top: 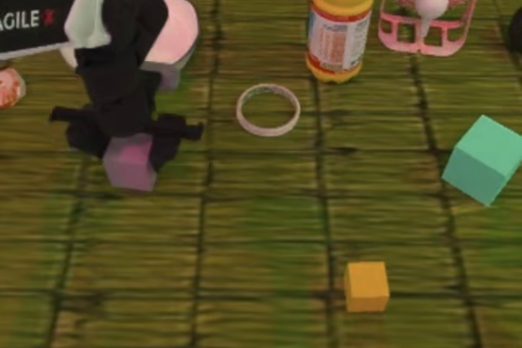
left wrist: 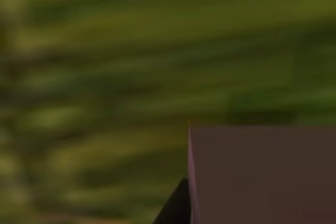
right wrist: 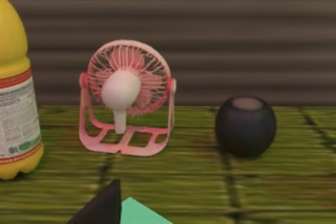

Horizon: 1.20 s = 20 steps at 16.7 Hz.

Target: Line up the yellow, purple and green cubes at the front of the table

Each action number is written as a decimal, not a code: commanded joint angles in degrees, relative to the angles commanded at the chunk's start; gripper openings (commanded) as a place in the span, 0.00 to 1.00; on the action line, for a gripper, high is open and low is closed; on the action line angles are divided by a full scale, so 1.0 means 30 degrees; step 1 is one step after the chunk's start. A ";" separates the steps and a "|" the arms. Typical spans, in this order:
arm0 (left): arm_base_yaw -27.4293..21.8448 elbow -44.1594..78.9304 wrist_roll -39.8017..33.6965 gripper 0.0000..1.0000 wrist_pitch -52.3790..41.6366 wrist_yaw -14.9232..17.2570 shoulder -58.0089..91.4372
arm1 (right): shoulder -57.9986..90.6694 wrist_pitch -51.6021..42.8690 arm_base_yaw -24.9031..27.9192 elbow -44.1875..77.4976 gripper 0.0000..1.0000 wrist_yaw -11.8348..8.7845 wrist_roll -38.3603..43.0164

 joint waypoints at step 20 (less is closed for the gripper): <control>-0.7402 0.1747 -0.9892 0.00 -0.3971 -0.0161 -0.1831 | 0.0000 0.0000 0.0000 0.0000 1.00 0.0000 0.0000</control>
